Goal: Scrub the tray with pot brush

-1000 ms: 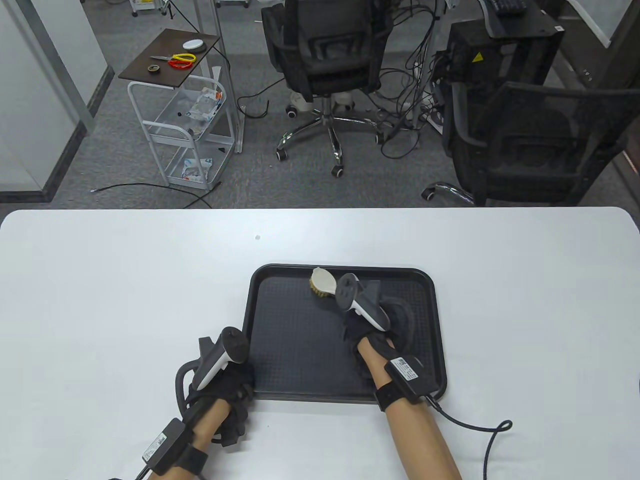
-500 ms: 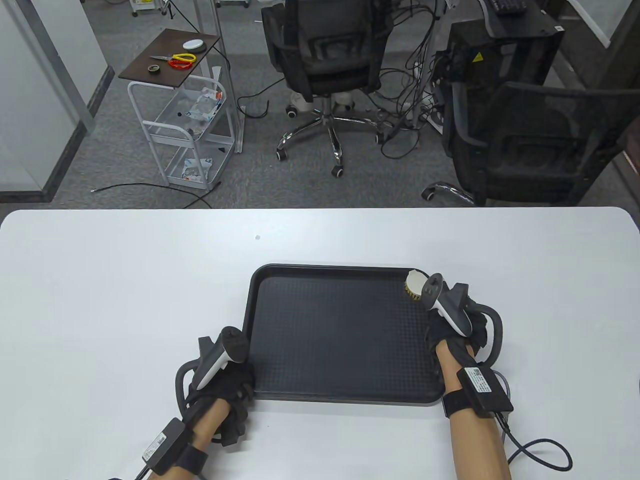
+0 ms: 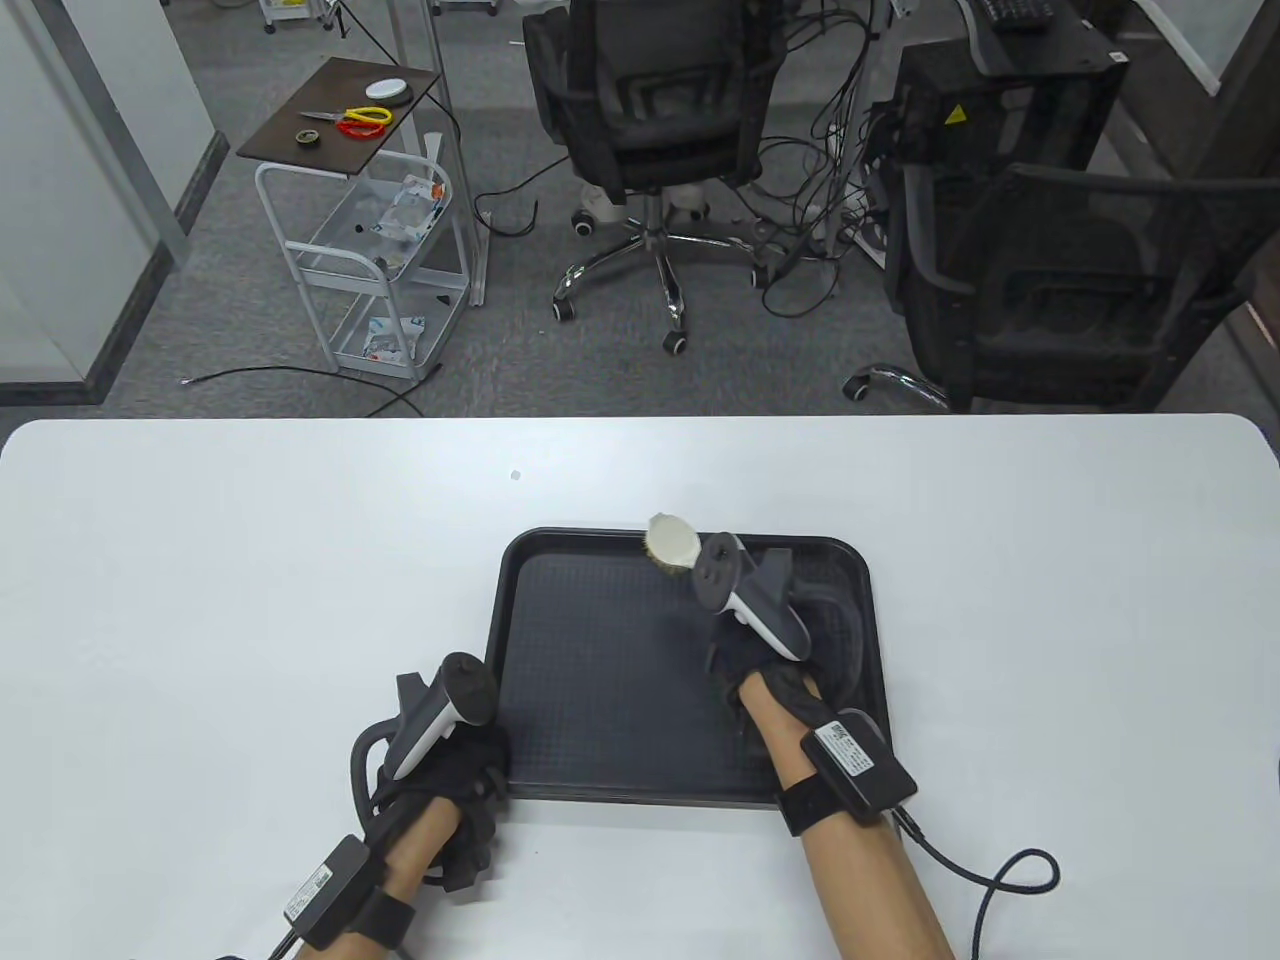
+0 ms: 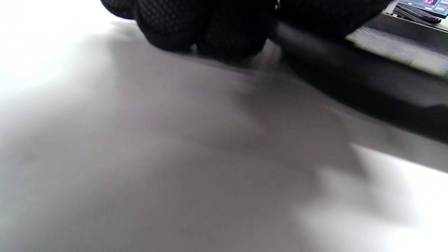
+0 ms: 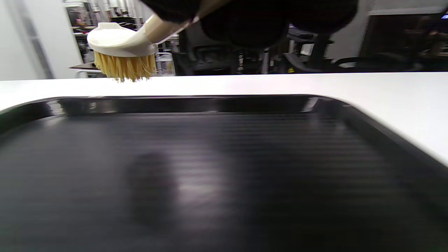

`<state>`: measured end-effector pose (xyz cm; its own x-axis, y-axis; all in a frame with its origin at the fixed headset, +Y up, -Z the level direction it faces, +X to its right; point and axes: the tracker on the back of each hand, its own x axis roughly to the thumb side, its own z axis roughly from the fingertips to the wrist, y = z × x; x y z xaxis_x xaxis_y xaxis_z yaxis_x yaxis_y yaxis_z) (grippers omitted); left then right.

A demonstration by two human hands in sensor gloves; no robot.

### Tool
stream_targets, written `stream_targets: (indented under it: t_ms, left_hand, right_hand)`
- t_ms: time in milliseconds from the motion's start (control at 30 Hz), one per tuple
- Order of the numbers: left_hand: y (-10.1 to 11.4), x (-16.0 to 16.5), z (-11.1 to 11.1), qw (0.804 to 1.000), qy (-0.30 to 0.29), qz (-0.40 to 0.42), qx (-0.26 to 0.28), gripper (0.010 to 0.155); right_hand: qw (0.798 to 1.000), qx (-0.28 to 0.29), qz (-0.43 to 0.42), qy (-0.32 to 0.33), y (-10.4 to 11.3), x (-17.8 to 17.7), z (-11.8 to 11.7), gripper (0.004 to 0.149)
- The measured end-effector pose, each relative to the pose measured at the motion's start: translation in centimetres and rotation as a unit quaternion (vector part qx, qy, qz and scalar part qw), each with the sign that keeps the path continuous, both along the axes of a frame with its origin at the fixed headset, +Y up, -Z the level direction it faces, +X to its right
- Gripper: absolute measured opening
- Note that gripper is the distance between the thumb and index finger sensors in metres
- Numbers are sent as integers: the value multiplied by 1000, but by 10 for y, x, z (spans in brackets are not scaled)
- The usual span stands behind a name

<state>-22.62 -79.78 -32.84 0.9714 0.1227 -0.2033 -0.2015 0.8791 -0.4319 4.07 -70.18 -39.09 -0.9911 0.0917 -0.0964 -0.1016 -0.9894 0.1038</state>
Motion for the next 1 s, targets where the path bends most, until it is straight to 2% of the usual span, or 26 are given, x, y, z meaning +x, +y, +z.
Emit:
stream_targets:
  t_ms: [200, 300, 433, 567, 667, 1000]
  left_hand:
    - [0, 1, 0, 1000, -3, -8, 2, 76]
    - [0, 1, 0, 1000, -3, -7, 2, 76]
    - [0, 1, 0, 1000, -4, -6, 0, 76]
    - [0, 1, 0, 1000, -4, -6, 0, 76]
    - [0, 1, 0, 1000, -4, -7, 0, 76]
    - [0, 1, 0, 1000, -4, -8, -1, 76]
  right_hand:
    - [998, -5, -14, 58, -26, -72, -1, 55]
    - [998, -5, -12, 62, -37, -90, 0, 55]
    - [999, -5, 5, 53, -47, -91, -3, 55]
    - [999, 0, 4, 47, -55, -73, -4, 55]
    - [1000, -7, -4, 25, -55, -46, -3, 54]
    - [996, -25, 51, -71, -44, 84, 7, 54]
